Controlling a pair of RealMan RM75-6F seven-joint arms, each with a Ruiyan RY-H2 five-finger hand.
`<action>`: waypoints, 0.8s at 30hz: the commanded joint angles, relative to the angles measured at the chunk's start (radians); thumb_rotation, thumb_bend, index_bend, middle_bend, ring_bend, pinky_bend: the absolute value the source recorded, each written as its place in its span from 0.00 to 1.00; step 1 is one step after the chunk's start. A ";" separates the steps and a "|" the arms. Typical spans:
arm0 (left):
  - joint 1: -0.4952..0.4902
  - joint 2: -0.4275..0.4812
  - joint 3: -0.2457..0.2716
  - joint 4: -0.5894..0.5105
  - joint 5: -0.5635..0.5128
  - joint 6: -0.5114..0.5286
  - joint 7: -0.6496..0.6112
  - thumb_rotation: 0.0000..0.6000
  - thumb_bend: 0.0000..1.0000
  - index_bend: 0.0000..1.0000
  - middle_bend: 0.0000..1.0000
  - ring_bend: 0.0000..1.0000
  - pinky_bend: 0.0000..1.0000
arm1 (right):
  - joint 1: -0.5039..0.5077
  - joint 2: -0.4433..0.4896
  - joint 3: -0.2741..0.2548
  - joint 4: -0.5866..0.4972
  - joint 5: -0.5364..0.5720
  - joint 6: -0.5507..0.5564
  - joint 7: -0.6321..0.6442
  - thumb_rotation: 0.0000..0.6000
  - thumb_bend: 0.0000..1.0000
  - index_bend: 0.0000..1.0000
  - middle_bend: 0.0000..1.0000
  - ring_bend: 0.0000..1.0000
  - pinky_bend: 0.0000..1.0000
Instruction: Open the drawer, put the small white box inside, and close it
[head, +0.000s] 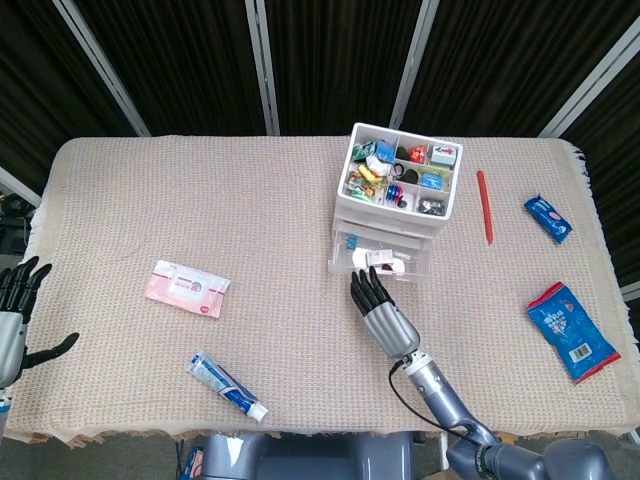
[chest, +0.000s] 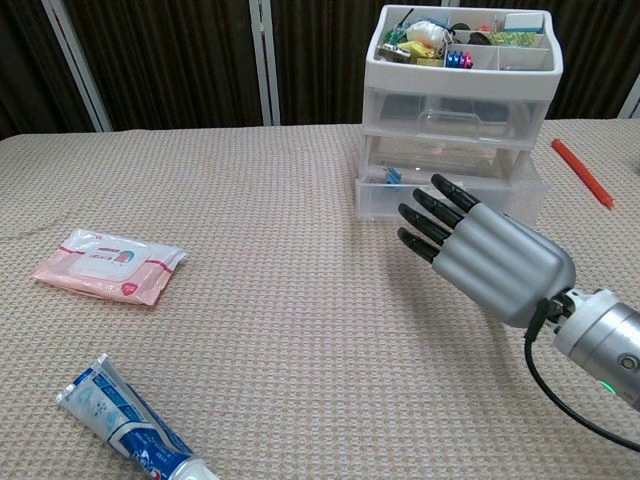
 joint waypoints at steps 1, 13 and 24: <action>0.000 0.001 0.000 -0.002 -0.001 -0.001 -0.002 1.00 0.19 0.07 0.00 0.00 0.00 | 0.015 -0.013 0.015 0.020 0.010 -0.011 -0.005 1.00 0.23 0.08 0.00 0.00 0.00; 0.000 0.005 0.001 -0.007 -0.004 -0.007 -0.007 1.00 0.18 0.07 0.00 0.00 0.00 | 0.045 -0.016 0.075 0.067 0.073 -0.021 -0.013 1.00 0.23 0.08 0.00 0.00 0.00; 0.000 0.004 0.000 -0.009 -0.007 -0.008 0.001 1.00 0.19 0.07 0.00 0.00 0.00 | 0.039 0.011 0.088 0.074 0.122 -0.027 -0.015 1.00 0.23 0.08 0.00 0.00 0.00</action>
